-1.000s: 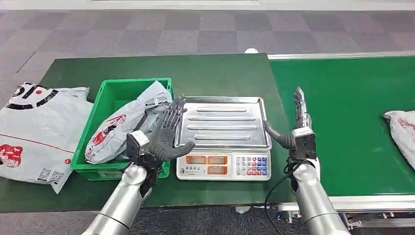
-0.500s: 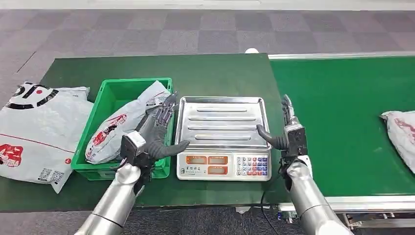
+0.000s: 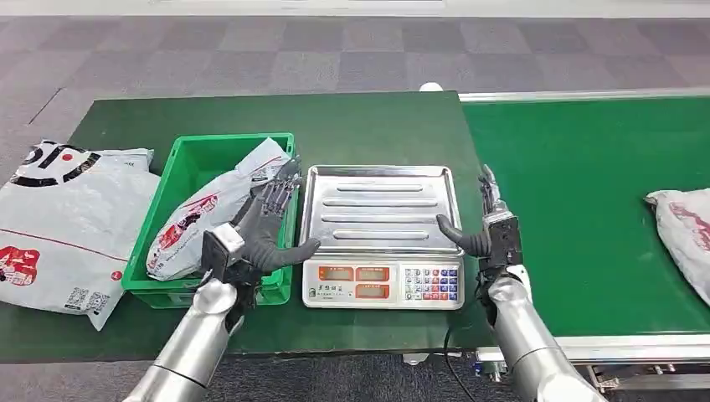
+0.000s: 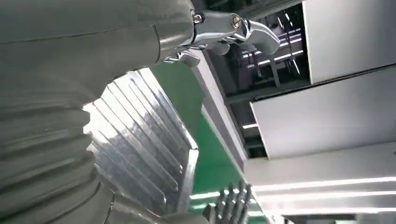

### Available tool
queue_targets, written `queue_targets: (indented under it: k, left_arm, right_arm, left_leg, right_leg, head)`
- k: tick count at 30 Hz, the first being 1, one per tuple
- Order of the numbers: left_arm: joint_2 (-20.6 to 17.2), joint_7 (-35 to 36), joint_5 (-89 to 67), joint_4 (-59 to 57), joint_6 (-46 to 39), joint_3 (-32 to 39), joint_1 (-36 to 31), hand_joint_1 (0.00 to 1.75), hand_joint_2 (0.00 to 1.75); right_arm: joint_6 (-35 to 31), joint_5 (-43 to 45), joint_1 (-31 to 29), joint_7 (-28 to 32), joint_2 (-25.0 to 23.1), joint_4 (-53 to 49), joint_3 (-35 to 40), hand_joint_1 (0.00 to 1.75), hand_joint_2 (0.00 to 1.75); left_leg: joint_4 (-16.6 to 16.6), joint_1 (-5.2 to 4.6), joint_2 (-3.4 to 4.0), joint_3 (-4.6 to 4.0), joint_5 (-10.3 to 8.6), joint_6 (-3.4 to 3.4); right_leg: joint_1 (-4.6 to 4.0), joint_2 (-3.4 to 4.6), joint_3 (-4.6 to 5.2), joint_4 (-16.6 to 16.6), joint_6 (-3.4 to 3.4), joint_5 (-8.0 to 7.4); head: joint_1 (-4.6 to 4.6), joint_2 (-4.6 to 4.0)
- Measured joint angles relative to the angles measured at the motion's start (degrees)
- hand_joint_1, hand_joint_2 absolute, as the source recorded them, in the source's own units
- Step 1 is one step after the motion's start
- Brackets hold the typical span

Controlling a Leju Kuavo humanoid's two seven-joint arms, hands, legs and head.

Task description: Moved the parcel from conveyor to table for the left to box.

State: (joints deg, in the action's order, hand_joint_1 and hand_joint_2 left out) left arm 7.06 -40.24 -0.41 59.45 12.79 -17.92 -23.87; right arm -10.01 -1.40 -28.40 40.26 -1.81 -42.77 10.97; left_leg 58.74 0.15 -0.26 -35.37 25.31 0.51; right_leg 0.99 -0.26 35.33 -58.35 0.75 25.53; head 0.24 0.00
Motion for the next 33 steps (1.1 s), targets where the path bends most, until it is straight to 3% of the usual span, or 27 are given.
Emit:
queue_targets:
  k: [3, 10, 16, 33]
  left_arm:
    - [0.0, 0.0, 0.4, 0.0, 2.2, 0.5, 0.3, 0.0, 1.75]
    - [0.2, 0.0, -2.0, -1.9, -1.1, 0.3, 0.3, 0.0, 1.75]
    - [0.2, 0.0, 0.4, -5.8, 8.1, 0.4, -0.6, 0.0, 1.75]
    - [0.7, 0.0, 0.6, -10.5, 12.9, 2.8, -1.8, 0.0, 1.75]
  right_arm:
    - [-0.3, -0.5, -0.2, 0.0, 0.0, 0.3, 0.0, 0.0, 1.75]
    - [1.7, 0.7, -1.3, 0.0, -0.2, 1.9, 0.0, 0.0, 1.75]
    - [1.8, 0.1, -2.4, 0.0, -0.5, 2.7, 0.0, 0.0, 1.75]
    - [1.6, 0.0, -3.7, 0.0, -0.9, 4.4, 0.0, 0.0, 1.75]
  left_leg:
    - [0.0, 0.0, 0.0, 0.0, 0.0, 0.0]
    - [0.0, 0.0, 0.0, 0.0, 0.0, 0.0]
    - [0.0, 0.0, 0.01, 0.0, 0.0, 0.0]
    - [0.0, 0.0, 0.01, 0.0, 0.0, 0.0]
  right_leg:
    - [0.0, 0.0, 0.0, 0.0, 0.0, 0.0]
    - [0.0, 0.01, 0.02, 0.0, 0.0, 0.0]
    - [0.0, 0.03, 0.02, 0.0, 0.0, 0.0]
    - [0.0, 0.02, 0.02, 0.0, 0.0, 0.0]
  head:
    - [0.0, 0.0]
    - [0.0, 0.0]
    - [0.0, 0.0]
    - [0.0, 0.0]
